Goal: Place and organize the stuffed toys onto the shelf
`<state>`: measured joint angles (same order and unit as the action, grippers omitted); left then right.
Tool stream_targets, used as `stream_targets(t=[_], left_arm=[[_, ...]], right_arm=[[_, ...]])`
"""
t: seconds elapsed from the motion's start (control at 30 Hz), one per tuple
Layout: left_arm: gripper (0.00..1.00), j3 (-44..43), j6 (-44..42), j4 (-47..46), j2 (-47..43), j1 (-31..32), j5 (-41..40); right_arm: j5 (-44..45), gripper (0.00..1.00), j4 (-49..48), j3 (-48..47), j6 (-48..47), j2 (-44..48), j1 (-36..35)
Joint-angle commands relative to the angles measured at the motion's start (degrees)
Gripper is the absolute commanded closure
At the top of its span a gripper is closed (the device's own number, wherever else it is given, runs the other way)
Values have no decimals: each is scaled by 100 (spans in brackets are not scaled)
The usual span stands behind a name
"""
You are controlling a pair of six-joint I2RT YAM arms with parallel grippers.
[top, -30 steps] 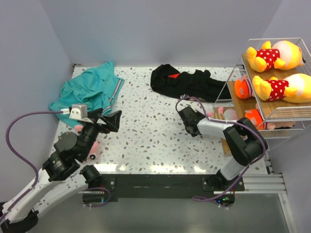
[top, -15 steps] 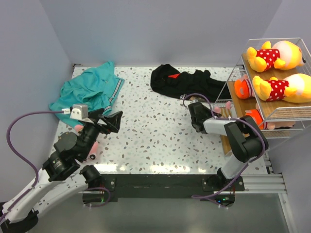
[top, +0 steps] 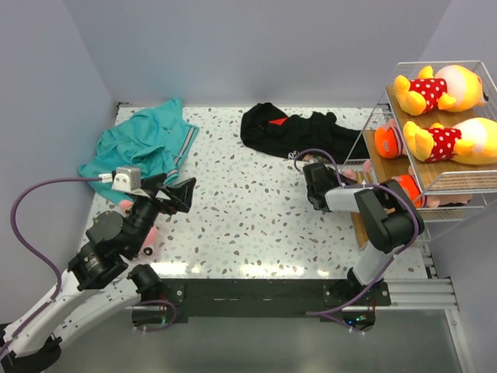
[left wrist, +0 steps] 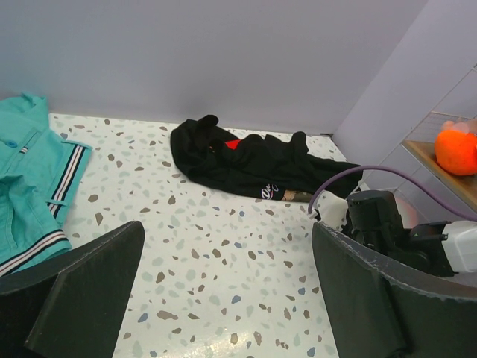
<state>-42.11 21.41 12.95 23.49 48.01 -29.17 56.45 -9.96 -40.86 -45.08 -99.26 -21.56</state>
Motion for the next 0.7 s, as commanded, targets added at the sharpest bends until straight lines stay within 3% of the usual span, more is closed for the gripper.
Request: stream_targets(t=[0.0,0.07,0.27,0.33,0.4,0.53,0.67], left_arm=[[0,18,-40,-205,-28,-2,-45],[0,18,-32,-196,-37,-2,-45],[0,27,-14,-196,-90,-11,-54],[0,27,-14,-188,-107,-2,-63],[0,27,-14,-188,-116,-2,-80],[0,27,-14,-196,-107,-11,-80],[0,27,12,-188,-81,-2,-115]], right_arm=[[42,65,-252,-133,-9,232,38],[77,55,-252,-133,-36,249,38],[60,51,-279,-115,-10,381,29],[51,38,-261,-124,-1,495,12],[7,33,-200,-141,52,609,-50],[-46,29,-182,-150,26,750,-155],[-274,32,1,-168,69,768,-357]])
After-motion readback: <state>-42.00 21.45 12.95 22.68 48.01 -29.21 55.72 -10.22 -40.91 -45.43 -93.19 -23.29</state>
